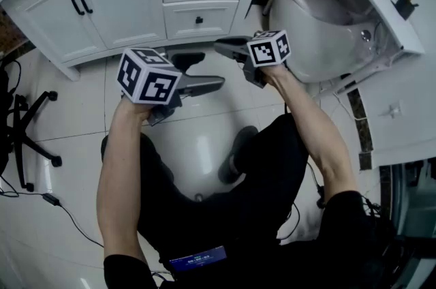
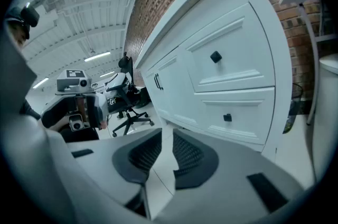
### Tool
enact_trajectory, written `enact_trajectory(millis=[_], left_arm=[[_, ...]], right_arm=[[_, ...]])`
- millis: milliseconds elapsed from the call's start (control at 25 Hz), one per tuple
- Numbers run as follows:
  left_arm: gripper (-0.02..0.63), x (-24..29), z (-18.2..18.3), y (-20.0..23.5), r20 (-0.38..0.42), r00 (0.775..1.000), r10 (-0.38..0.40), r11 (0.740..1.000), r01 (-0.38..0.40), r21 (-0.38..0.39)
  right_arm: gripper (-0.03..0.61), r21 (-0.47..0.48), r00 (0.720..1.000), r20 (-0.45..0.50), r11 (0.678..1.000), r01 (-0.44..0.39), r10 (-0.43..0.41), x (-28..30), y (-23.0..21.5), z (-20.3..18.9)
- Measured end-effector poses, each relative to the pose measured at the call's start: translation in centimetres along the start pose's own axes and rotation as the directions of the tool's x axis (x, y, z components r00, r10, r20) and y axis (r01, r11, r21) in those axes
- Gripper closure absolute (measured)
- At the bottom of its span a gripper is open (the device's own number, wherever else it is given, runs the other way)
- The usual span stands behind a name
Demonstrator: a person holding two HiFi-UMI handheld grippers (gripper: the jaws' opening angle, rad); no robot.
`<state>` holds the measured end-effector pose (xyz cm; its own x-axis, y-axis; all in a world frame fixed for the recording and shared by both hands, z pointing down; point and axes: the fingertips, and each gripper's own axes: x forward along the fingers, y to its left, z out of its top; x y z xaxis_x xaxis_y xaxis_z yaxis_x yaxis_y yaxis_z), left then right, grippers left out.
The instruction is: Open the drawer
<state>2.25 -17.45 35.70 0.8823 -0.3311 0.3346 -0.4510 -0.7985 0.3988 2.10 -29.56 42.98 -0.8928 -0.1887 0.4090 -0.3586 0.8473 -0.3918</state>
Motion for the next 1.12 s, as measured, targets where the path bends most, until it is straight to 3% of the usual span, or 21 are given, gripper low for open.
enact_trajectory(millis=[320, 480, 720, 1120], left_arm=[[0.239, 0.1, 0.4, 2.1, -0.005, 1.0, 0.005, 1.0, -0.005, -0.003], [0.239, 0.3, 0.6, 2.8, -0.007, 1.0, 0.003, 1.0, -0.003, -0.007], [0.239, 0.6, 0.7, 4.1, -0.009, 1.0, 0.003, 1.0, -0.003, -0.018], [0.239, 1.0, 0.9, 6.3, -0.023, 1.0, 0.011, 0.999, -0.012, -0.037]], right_arm=[[0.485, 0.026, 1.0, 0.006, 0.999, 0.021, -0.021, 0.9, -2.3, 0.3], [0.486, -0.007, 1.0, -0.006, 1.0, 0.025, -0.025, 1.4, -2.8, 0.8], [0.485, 0.04, 0.999, -0.021, 0.999, 0.034, -0.033, 2.1, -4.6, -0.1], [0.485, -0.019, 0.998, -0.051, 1.0, 0.02, -0.021, 3.7, -6.0, 0.4]])
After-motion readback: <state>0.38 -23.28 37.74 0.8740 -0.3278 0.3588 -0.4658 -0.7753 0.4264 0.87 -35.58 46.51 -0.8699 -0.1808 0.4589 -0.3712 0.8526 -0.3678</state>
